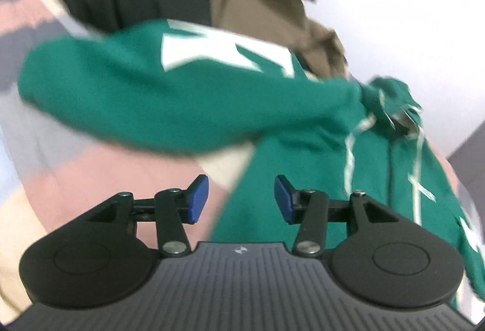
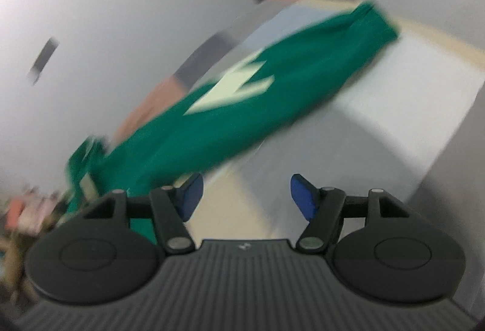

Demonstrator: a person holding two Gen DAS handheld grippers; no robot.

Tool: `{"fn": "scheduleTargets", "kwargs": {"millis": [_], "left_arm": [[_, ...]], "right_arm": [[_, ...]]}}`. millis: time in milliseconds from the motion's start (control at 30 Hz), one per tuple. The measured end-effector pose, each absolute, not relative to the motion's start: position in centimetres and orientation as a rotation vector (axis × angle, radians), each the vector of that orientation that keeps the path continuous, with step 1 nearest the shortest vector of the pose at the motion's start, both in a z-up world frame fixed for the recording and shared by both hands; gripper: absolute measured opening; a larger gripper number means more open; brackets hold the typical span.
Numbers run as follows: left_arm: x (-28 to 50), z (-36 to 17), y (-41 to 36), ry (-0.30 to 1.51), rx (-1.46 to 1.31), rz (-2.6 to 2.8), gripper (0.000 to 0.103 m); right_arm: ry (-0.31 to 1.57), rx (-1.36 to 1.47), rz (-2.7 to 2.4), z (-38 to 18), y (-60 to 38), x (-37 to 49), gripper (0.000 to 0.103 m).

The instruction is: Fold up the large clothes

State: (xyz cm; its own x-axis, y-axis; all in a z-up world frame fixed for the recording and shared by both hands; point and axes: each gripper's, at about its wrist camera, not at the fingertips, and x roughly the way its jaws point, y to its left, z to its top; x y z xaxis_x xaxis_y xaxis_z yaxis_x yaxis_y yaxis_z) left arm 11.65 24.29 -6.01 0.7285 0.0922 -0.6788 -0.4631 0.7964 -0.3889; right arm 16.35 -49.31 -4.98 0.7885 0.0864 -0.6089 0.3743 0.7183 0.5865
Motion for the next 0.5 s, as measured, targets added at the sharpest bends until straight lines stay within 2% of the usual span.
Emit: {"fn": "scheduleTargets", "kwargs": {"millis": [33, 100, 233, 500], "left_arm": [[11.3, -6.4, 23.7, 0.712, -0.597, 0.32, 0.055], [10.6, -7.3, 23.1, 0.738, -0.624, 0.324, 0.057], [9.4, -9.1, 22.6, 0.77, -0.638, 0.318, 0.064], [8.9, -11.2, 23.1, 0.788, -0.703, 0.318, 0.066]], "right_arm": [[0.685, 0.77, -0.135, -5.0, -47.9, 15.7, 0.069], [0.747, 0.773, -0.062, -5.0, -44.6, 13.7, 0.083], [0.91, 0.696, 0.03, -5.7, -39.1, 12.5, 0.084], [1.049, 0.717, 0.001, -11.3, -36.5, 12.4, 0.087]]}}
